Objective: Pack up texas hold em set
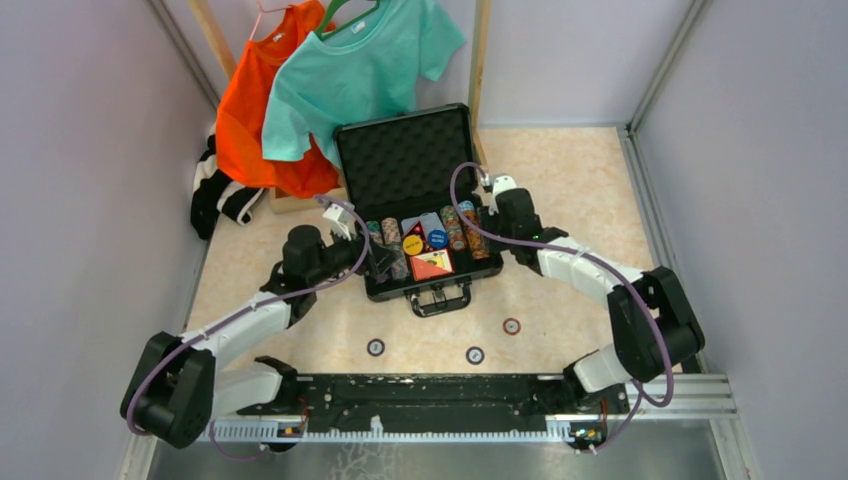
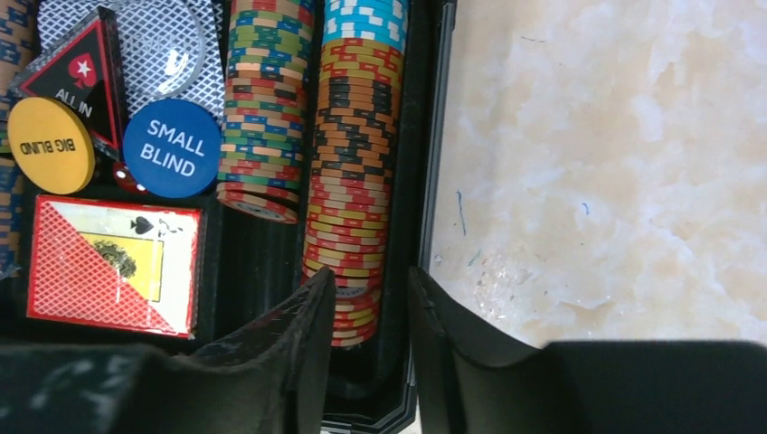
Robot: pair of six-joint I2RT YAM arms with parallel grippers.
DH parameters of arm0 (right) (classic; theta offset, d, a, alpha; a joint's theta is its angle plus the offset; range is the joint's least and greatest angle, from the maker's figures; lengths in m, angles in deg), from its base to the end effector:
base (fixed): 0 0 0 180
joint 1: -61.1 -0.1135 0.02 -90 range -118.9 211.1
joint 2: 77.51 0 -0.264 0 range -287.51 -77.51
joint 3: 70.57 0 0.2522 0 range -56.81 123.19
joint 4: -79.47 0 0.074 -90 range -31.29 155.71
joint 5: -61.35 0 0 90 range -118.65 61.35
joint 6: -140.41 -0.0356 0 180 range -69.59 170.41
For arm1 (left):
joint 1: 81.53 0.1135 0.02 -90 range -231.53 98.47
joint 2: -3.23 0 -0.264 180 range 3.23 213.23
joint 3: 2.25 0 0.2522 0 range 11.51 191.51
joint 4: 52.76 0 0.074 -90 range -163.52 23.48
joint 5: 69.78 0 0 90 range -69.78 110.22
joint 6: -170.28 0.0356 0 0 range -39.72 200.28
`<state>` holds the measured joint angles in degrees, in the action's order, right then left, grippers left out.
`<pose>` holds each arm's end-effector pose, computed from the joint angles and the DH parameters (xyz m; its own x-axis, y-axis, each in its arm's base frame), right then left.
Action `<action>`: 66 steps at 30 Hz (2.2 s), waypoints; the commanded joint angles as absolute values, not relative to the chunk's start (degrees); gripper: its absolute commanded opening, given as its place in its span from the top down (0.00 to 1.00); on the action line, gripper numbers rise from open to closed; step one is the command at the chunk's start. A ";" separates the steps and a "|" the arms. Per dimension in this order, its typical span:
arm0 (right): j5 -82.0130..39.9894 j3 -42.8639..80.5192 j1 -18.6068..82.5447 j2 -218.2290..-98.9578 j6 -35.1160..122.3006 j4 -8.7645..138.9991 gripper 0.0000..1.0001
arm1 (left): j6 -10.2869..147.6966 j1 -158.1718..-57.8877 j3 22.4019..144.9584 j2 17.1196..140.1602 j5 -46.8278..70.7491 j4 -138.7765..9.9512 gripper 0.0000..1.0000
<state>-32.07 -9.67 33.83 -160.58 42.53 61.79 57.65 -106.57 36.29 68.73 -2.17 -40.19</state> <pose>0.2728 0.1382 0.2102 -0.6213 -0.1663 -0.7657 -0.3346 0.9399 0.0674 0.2107 -0.1134 0.2128 -0.4870 -0.1652 -0.8576 0.5831 0.6695 -0.4601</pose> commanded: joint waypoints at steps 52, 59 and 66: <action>-36.35 -4.75 37.28 -170.97 43.76 66.75 0.64 | 57.92 -106.86 35.74 66.92 0.06 -40.91 0.11; -35.56 -4.26 37.27 -171.74 43.18 67.03 0.66 | 57.98 -106.94 35.72 67.19 0.25 -41.03 0.09; -34.64 -5.54 37.28 -170.56 42.79 66.80 0.93 | 57.83 -106.88 35.84 67.57 -0.27 -40.76 0.08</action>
